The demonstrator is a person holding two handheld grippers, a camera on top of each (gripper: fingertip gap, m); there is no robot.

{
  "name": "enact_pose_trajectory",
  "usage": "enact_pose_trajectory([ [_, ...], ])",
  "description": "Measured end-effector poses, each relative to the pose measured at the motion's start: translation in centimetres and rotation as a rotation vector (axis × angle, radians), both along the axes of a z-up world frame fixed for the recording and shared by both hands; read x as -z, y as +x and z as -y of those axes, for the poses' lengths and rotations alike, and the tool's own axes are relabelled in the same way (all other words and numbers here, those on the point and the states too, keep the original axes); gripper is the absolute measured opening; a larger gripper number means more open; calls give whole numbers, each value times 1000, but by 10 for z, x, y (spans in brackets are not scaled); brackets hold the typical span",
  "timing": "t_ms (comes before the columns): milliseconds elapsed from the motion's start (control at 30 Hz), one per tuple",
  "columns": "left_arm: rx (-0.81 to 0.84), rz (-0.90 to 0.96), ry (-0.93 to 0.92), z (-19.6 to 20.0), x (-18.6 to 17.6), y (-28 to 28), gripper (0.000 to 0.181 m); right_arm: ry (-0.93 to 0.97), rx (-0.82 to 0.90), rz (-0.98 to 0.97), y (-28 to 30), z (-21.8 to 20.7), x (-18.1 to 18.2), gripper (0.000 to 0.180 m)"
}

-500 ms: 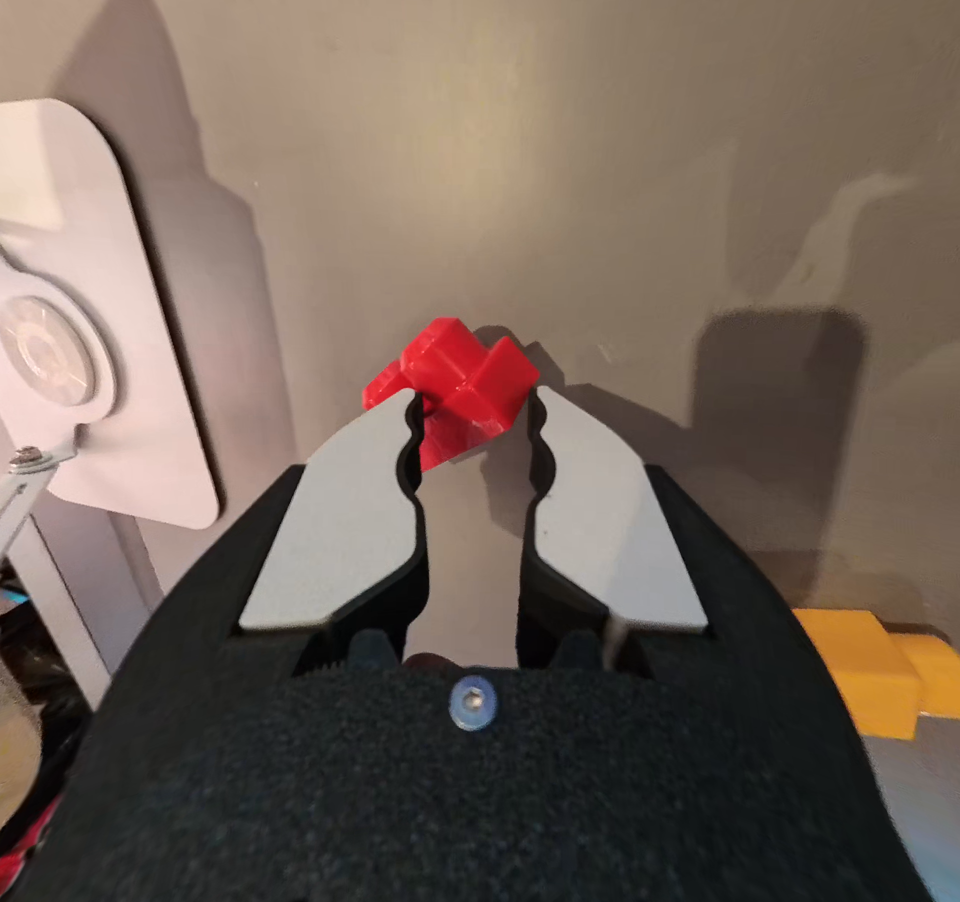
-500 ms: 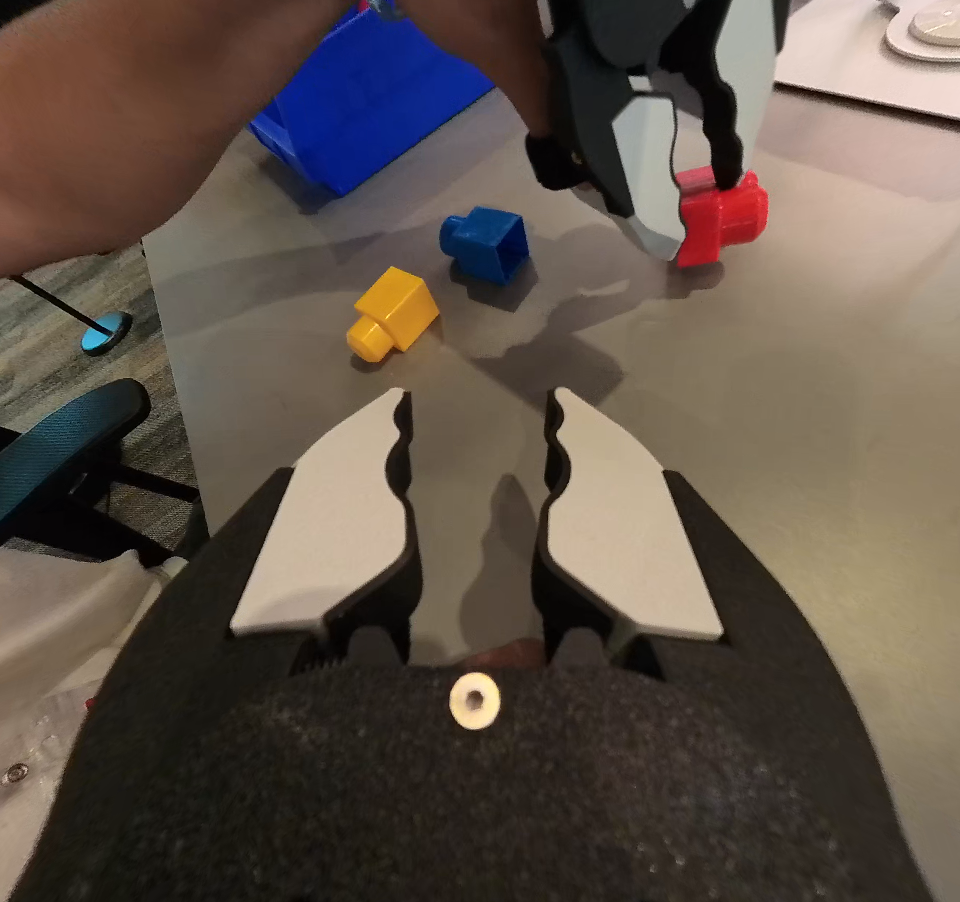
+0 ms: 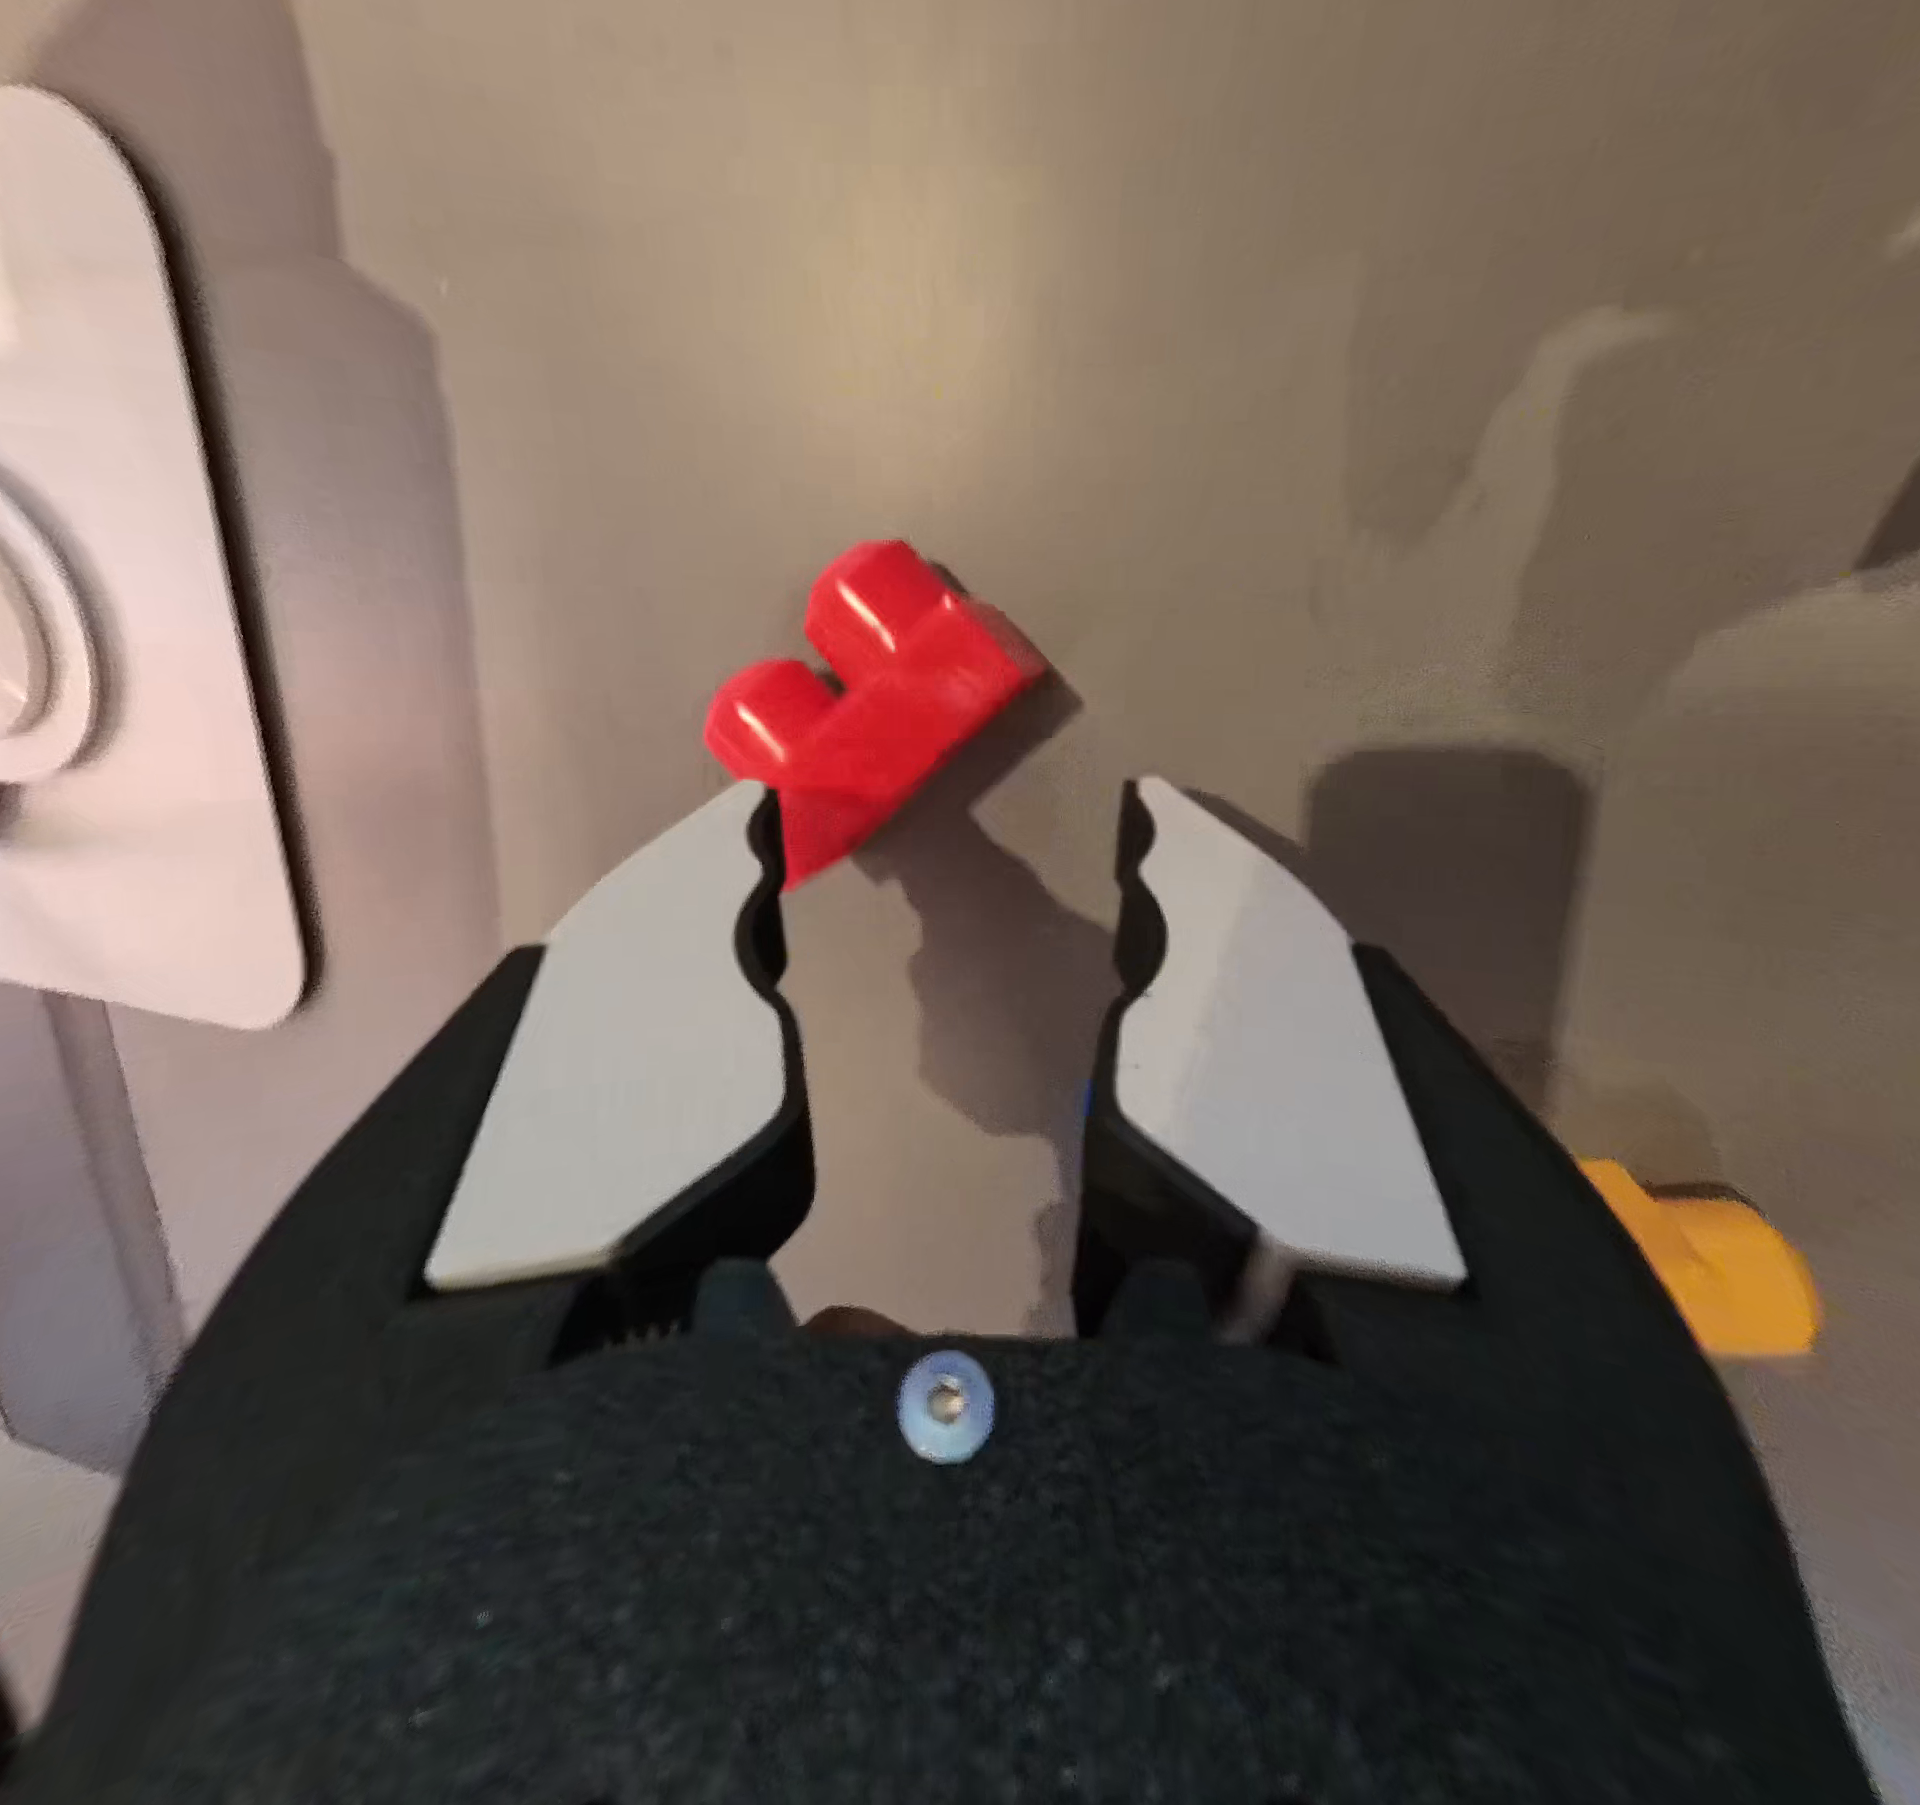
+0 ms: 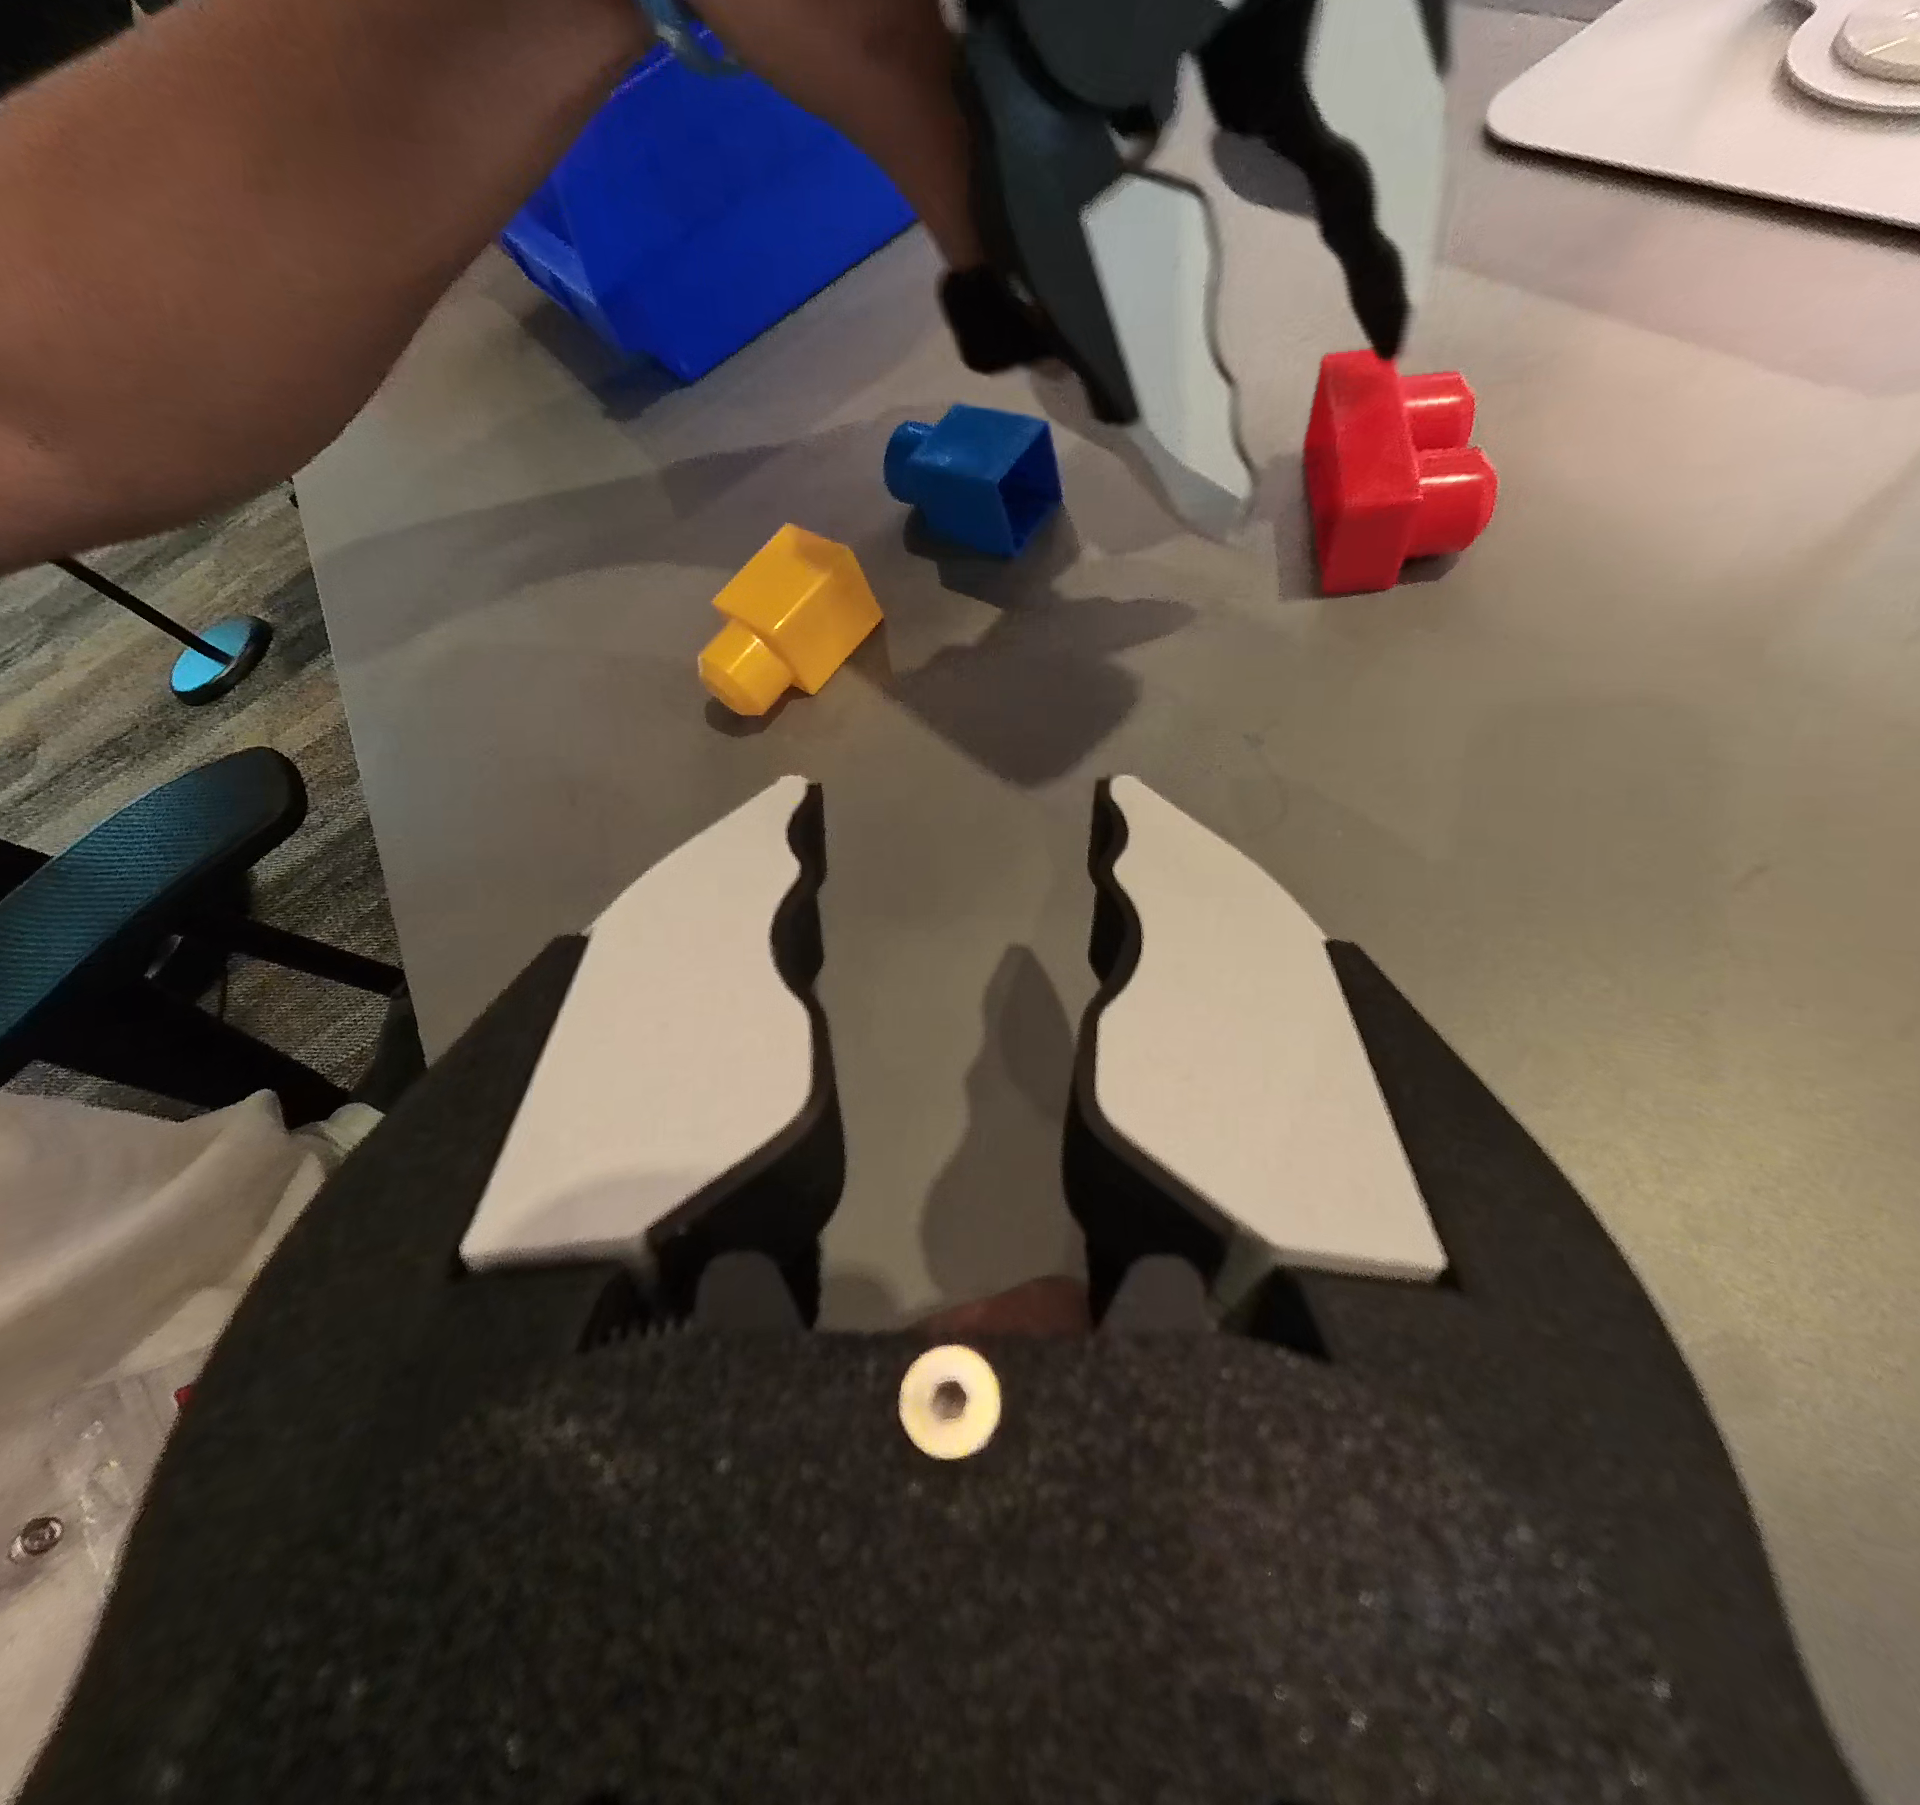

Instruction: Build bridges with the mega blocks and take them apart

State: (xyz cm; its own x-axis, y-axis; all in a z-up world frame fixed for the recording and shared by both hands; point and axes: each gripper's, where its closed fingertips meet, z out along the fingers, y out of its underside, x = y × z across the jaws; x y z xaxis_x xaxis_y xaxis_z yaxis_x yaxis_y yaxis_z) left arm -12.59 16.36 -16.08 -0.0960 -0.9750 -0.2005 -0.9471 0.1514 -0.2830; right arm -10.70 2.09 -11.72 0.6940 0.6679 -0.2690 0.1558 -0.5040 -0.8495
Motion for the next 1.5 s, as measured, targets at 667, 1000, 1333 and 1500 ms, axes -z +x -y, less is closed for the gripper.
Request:
enact_pose_trajectory([
  [667,-748,830,91,125,-33,-141,60,-29,20,46,3,-8,24,49],
  [1000,-762,882,20,119,-24,-149,59,-28,15,62,2,-7,26,49],
  [1333,-724,788,7,126,-9,-143,59,-37,12,82,1,-7,32,49],
  [1500,-781,689,-59,132,7,-133,59,-32,17,79,3,-8,30,49],
])
